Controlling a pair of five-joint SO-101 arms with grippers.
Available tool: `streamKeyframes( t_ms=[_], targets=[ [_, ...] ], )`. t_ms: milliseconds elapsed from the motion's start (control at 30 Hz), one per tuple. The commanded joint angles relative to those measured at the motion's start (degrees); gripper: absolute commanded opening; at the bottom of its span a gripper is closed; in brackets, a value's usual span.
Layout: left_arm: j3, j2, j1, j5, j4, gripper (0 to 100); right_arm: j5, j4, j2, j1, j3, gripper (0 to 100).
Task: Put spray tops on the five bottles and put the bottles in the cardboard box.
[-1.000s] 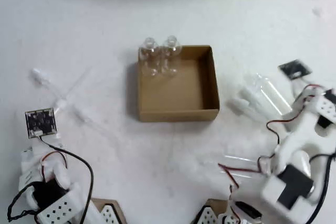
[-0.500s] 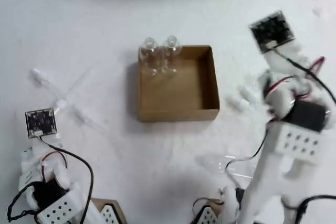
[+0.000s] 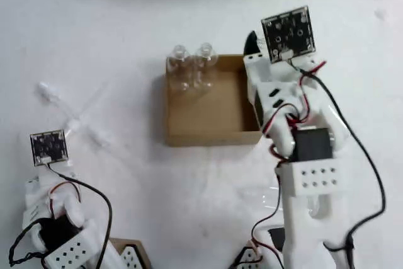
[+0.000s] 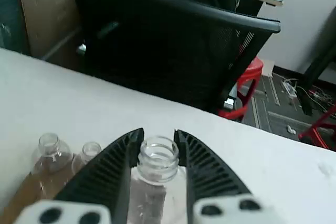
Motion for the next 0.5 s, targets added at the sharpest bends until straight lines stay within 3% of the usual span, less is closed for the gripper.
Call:
streamKeyframes(
  t_ms=[0, 167, 333, 467],
  targets=[
    [-0.26, -0.57, 0.4, -0.18, 0.26, 3, -1.58, -28.09, -0.84, -1.01, 14.68, 1.6],
    [-0.26, -0.57, 0.4, -0.18, 0.26, 3, -1.58, -42.51, 7.43, -2.07, 21.27, 1.5],
    [-0.26, -0.57, 0.4, -0.18, 0.18, 3, -1.93, -46.37, 16.4, -2.33, 17.85, 1.5],
    [-0.26, -0.57, 0.4, -0.18, 0.18, 3, -7.91, -46.55, 20.7, -1.71, 15.47, 1.5]
  ],
)
